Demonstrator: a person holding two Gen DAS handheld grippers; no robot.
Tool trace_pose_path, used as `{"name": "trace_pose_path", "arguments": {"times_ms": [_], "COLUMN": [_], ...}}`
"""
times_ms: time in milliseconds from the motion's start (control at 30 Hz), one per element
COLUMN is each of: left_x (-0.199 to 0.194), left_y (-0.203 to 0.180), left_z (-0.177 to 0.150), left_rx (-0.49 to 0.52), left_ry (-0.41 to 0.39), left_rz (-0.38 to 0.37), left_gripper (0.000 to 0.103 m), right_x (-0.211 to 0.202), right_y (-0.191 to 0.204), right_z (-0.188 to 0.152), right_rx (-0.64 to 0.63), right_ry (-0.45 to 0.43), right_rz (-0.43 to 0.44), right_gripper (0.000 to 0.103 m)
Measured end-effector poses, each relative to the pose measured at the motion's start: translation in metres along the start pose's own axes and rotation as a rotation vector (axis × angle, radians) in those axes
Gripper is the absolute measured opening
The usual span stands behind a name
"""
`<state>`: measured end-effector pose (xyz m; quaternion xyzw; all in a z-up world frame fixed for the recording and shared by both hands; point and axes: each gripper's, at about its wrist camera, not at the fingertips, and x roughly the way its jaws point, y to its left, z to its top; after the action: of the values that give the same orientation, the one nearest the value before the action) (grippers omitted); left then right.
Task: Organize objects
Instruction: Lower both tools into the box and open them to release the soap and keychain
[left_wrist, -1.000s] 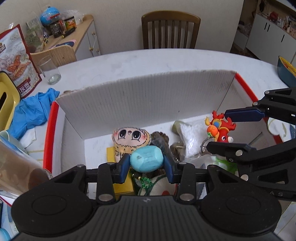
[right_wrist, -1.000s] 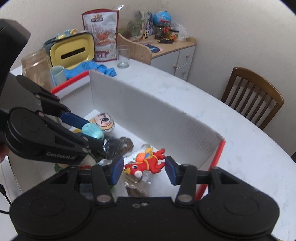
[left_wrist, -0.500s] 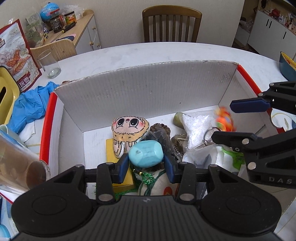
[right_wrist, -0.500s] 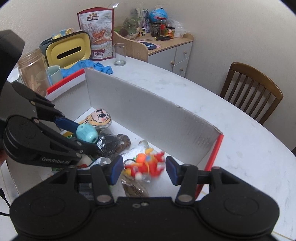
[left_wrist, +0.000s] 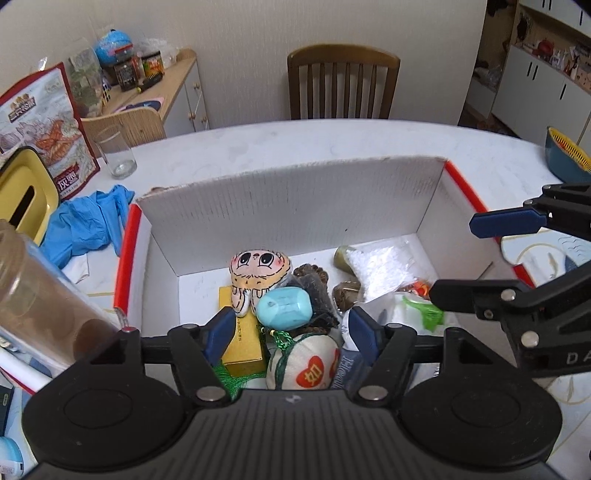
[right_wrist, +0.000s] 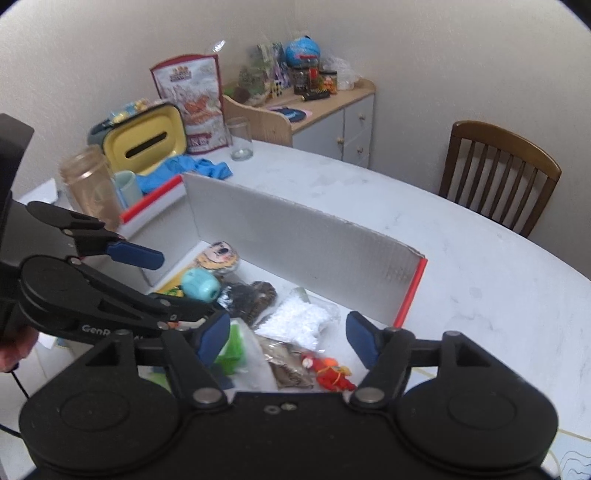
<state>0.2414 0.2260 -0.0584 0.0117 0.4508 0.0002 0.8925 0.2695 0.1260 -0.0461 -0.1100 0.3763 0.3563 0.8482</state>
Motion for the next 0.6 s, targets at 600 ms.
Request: {"name": "trace_pose_path", "arguments": {"times_ms": [600], "left_x": [-0.062], "left_y": [-0.006], "left_z": [-0.013], "left_rx": [-0.055], "left_ry": [-0.118], "left_rz": [0.010], "left_gripper": [0.081], "right_x": [-0.066], "right_y": [0.005], "right_z": [-0.020], "right_rx": [0.070], "right_ry": [-0.137], "right_rz": [0.059], "right_gripper": [0.097]}}
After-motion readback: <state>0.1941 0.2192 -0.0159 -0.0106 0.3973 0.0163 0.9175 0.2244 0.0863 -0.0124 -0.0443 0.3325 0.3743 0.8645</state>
